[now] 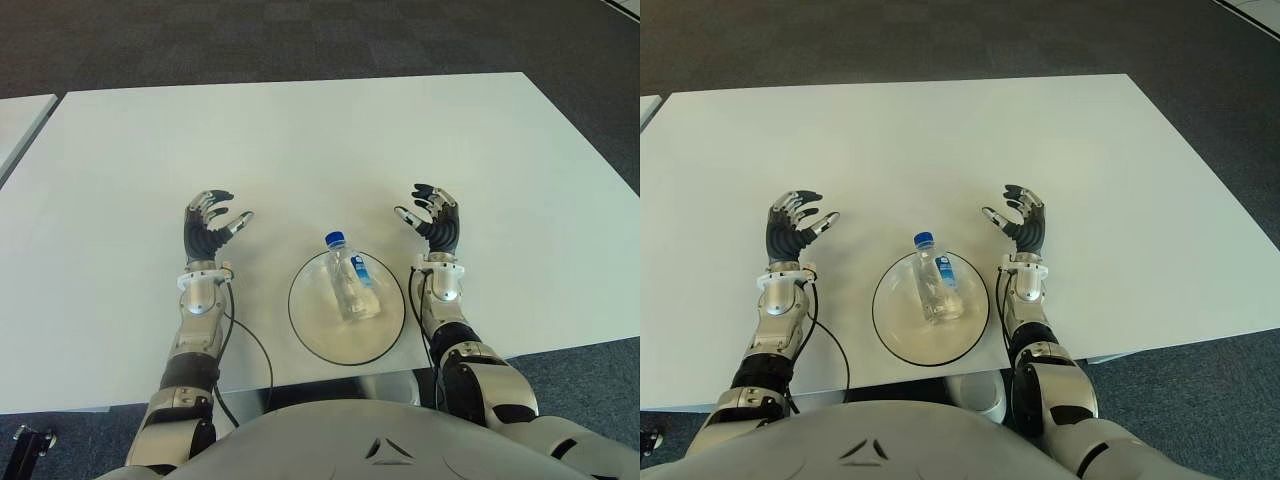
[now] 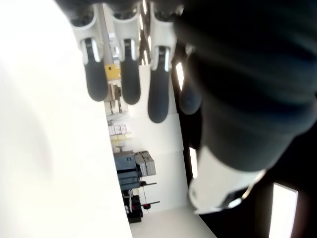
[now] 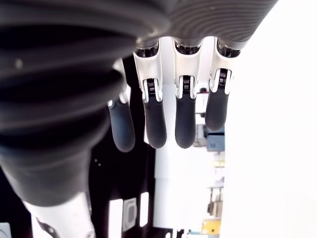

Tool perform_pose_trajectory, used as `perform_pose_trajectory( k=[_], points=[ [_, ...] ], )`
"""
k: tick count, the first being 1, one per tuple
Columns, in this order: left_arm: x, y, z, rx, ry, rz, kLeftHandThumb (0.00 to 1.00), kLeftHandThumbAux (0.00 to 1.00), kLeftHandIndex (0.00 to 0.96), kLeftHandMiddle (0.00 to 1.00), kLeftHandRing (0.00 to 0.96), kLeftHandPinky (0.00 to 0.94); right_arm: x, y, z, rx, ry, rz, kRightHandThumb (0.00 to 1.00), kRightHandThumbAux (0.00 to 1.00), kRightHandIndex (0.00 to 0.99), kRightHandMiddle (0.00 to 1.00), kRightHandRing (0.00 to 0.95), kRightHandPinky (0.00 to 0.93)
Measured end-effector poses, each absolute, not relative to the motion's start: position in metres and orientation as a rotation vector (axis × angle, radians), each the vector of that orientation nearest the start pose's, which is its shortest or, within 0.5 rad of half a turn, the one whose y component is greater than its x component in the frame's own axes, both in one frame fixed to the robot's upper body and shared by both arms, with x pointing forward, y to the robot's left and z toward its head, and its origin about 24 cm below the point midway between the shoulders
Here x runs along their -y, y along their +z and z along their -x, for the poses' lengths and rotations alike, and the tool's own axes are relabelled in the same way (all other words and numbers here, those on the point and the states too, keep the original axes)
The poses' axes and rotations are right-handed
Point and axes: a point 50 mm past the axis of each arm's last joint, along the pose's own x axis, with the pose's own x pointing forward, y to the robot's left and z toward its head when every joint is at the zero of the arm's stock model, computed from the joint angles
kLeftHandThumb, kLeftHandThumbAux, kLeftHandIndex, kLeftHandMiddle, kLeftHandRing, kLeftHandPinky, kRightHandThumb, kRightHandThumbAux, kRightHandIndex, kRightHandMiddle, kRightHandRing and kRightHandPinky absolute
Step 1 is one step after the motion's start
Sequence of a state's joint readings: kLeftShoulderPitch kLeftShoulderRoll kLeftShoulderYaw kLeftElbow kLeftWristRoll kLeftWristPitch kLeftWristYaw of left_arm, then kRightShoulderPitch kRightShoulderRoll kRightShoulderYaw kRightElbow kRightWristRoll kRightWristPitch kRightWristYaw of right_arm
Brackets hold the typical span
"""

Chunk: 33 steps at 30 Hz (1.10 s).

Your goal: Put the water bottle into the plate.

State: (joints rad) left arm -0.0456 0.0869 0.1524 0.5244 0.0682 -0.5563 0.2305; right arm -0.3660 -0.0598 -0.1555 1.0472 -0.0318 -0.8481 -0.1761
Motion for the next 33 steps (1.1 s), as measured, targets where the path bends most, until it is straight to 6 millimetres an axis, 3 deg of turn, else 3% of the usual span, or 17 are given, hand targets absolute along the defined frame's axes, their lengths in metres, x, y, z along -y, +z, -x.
perform_pose_trajectory(
  k=[1,2,4,8,17,33],
  points=[
    [-0.210,-0.008,-0.237,0.097,0.344,-0.135,0.011,0.960,0.488,0.478,0.469,0.480,0.178,-0.011,-0.282,0.151,-0.218,0.035,0.006,0.954,0.500,0.495,0.505,0.528],
    [-0.210,-0.009,-0.236,0.100,0.353,-0.134,0.255,0.875,0.467,0.486,0.476,0.481,0.178,-0.012,-0.283,0.137,-0.215,0.036,0.251,0.875,0.474,0.497,0.509,0.532],
    [-0.210,-0.011,-0.236,0.104,0.364,-0.132,0.470,0.800,0.449,0.496,0.484,0.481,0.177,-0.015,-0.283,0.112,-0.207,0.040,0.466,0.806,0.453,0.502,0.517,0.540],
    [-0.208,-0.015,-0.235,0.095,0.372,-0.127,0.651,0.737,0.435,0.519,0.503,0.494,0.176,-0.017,-0.287,0.065,-0.175,0.064,0.649,0.748,0.437,0.529,0.547,0.577],
    [-0.209,-0.029,-0.232,0.040,0.367,-0.118,0.700,0.718,0.433,0.563,0.536,0.528,0.179,-0.019,-0.291,0.008,-0.132,0.120,0.702,0.732,0.434,0.572,0.588,0.609],
    [-0.215,-0.032,-0.239,-0.010,0.311,-0.147,0.706,0.715,0.434,0.640,0.624,0.600,0.174,-0.019,-0.291,0.015,-0.079,0.149,0.710,0.730,0.434,0.626,0.646,0.682]
  ],
)
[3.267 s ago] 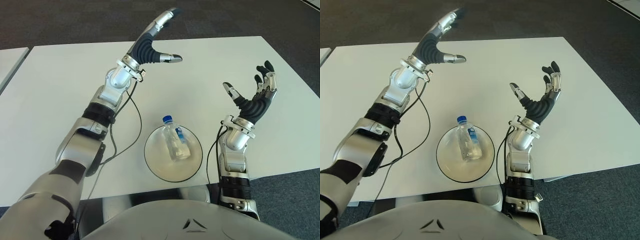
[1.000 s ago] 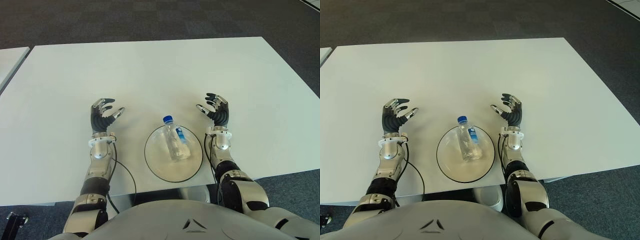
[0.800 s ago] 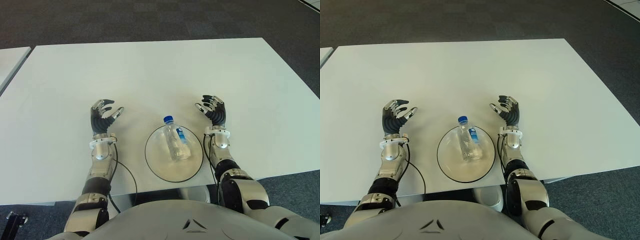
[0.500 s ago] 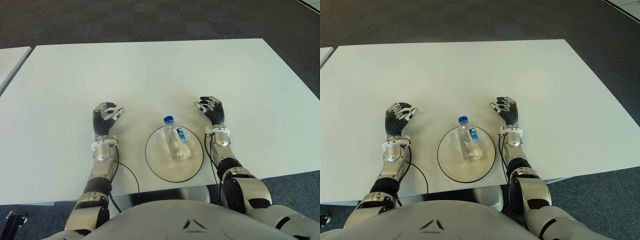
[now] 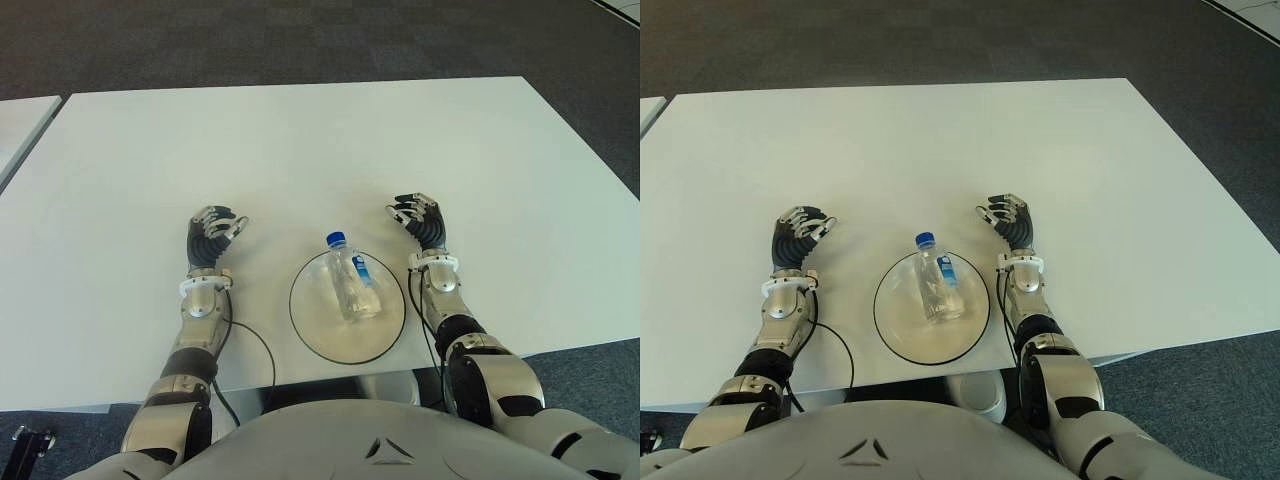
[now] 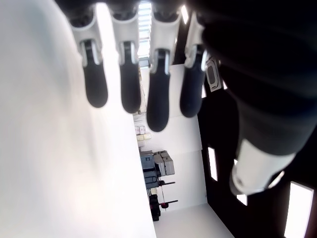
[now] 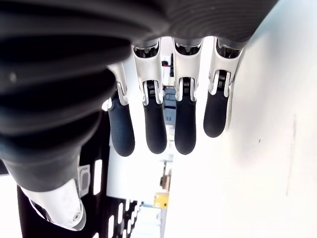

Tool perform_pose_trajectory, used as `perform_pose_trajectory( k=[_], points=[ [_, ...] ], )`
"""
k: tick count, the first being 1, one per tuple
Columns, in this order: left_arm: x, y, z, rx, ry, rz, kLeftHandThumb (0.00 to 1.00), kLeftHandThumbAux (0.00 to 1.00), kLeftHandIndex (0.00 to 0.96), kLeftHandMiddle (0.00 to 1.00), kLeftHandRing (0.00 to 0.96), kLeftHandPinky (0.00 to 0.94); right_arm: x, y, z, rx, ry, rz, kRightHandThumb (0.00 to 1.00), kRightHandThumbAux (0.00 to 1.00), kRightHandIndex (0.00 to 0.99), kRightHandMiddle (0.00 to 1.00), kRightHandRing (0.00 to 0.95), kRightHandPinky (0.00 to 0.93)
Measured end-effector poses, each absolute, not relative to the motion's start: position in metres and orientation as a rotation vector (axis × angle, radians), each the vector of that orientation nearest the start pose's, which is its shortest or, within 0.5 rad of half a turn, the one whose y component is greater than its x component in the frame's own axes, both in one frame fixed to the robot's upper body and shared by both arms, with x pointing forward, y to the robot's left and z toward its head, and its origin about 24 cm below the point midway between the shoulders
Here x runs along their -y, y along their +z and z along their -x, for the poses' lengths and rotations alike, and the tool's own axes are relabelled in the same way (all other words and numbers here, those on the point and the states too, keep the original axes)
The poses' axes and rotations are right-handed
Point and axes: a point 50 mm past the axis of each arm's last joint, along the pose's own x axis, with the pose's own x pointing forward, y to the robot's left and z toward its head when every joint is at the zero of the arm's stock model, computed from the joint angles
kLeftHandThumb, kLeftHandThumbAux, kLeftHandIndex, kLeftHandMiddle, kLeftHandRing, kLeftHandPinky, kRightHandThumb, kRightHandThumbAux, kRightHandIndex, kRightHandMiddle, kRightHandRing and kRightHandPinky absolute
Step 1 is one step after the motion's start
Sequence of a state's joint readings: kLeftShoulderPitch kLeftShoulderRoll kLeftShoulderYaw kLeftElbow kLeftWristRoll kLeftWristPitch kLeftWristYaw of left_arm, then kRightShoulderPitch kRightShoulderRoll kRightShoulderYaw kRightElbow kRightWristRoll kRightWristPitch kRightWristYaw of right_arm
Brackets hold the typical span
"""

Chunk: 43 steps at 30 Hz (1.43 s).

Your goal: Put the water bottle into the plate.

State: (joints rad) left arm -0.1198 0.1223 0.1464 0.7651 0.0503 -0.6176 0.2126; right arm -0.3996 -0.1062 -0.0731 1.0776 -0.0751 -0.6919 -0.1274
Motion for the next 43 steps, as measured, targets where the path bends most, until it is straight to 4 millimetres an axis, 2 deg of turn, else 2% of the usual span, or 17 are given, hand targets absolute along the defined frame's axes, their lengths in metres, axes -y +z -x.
perform_pose_trajectory(
  k=[13,23,32,43],
  points=[
    [-0.2134,-0.0323,-0.2415,-0.020,0.297,-0.146,0.706,0.715,0.433,0.638,0.622,0.593,0.1756,-0.0187,-0.2895,0.027,-0.058,0.166,0.711,0.729,0.435,0.664,0.684,0.708],
    [-0.2107,-0.0315,-0.2415,-0.007,0.259,-0.148,0.705,0.716,0.433,0.644,0.633,0.616,0.1775,-0.0185,-0.2883,0.031,-0.061,0.171,0.711,0.729,0.435,0.663,0.677,0.690],
    [-0.2081,-0.0314,-0.2402,-0.007,0.207,-0.164,0.703,0.718,0.433,0.605,0.588,0.551,0.1795,-0.0183,-0.2877,0.035,-0.081,0.171,0.711,0.729,0.435,0.655,0.672,0.695],
    [-0.2101,-0.0317,-0.2383,-0.020,0.129,-0.183,0.703,0.718,0.433,0.590,0.580,0.567,0.1810,-0.0191,-0.2873,0.032,-0.110,0.142,0.709,0.729,0.435,0.666,0.677,0.683]
  ],
)
